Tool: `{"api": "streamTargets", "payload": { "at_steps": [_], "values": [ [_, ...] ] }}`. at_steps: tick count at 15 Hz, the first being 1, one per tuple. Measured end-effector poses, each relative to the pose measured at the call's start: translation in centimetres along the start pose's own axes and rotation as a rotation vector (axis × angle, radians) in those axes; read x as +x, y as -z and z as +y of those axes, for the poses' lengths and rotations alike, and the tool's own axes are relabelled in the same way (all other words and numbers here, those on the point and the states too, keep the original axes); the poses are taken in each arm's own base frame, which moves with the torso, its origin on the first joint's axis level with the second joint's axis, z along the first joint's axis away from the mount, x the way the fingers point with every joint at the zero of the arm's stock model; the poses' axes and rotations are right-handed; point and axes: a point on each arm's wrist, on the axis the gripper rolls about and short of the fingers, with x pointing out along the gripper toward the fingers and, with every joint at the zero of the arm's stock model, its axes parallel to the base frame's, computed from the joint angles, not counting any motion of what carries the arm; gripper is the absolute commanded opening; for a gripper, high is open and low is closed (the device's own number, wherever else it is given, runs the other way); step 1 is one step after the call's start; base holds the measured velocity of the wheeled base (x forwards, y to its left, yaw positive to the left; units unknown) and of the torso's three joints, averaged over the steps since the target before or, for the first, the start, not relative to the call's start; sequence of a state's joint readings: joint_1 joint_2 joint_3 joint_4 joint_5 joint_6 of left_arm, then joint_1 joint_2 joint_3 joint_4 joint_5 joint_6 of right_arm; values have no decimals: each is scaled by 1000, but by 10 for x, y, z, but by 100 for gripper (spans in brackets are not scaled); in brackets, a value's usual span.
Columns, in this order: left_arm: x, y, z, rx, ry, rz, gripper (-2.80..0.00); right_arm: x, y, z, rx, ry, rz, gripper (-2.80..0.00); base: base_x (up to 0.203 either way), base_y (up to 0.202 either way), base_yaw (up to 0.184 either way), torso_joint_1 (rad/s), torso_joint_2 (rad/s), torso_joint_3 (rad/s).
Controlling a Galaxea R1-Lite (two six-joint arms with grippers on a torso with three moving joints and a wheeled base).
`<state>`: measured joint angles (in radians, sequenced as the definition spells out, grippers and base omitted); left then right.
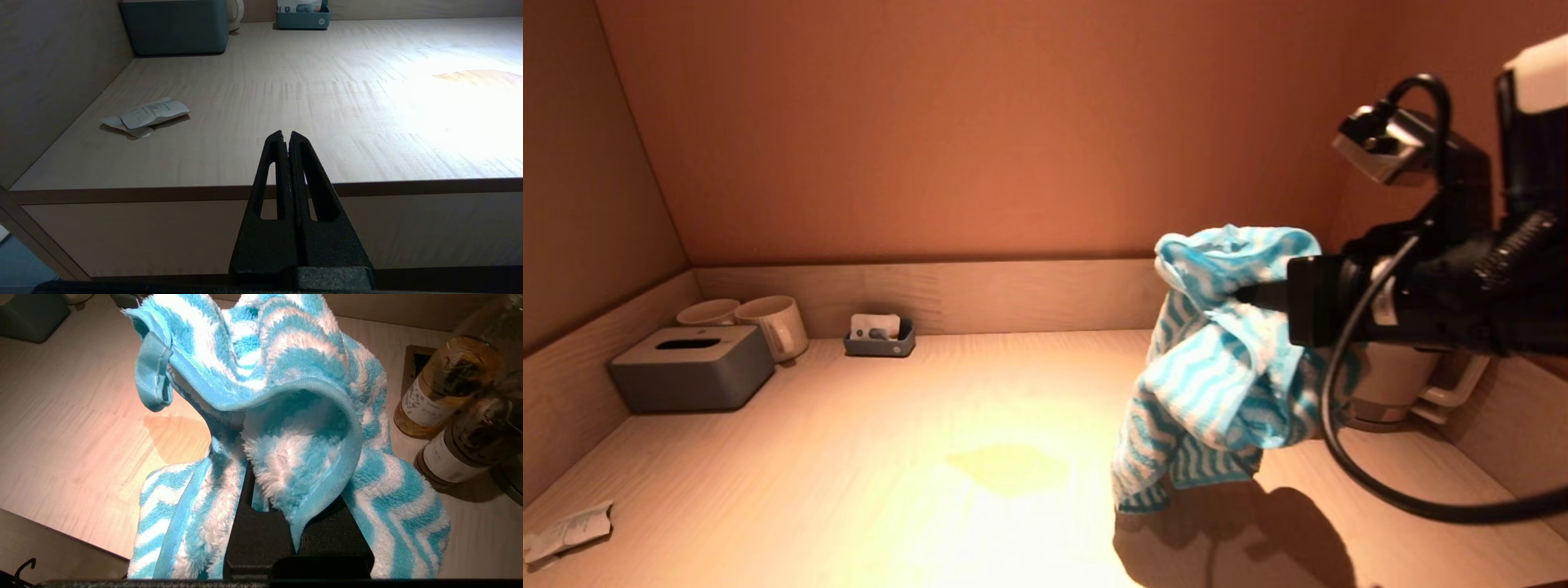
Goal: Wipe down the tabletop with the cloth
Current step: Sweep the stains on the table
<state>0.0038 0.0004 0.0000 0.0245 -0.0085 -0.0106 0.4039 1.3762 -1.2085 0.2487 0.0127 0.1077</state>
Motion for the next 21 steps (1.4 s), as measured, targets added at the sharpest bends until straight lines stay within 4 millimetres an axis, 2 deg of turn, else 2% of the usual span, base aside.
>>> {"api": "streamTargets", "payload": {
  "at_steps": [4,6,9,12,16,21],
  "values": [
    [0,0,0,0,0,0,-280,58,-22,29,-40,-72,27,-280,0,0,0,0,0,0],
    [0,0,0,0,0,0,-280,84,-23,48,-66,-107,54,-280,0,0,0,0,0,0],
    [0,0,0,0,0,0,-280,118,-14,81,-109,-150,100,-280,0,0,0,0,0,0],
    [0,0,0,0,0,0,-280,148,4,108,-148,-179,162,-280,0,0,0,0,0,0],
    [0,0,0,0,0,0,-280,189,41,131,-187,-196,277,-280,0,0,0,0,0,0],
    [0,0,0,0,0,0,-280,221,88,156,-232,-221,404,-280,0,0,0,0,0,0]
  ]
}}
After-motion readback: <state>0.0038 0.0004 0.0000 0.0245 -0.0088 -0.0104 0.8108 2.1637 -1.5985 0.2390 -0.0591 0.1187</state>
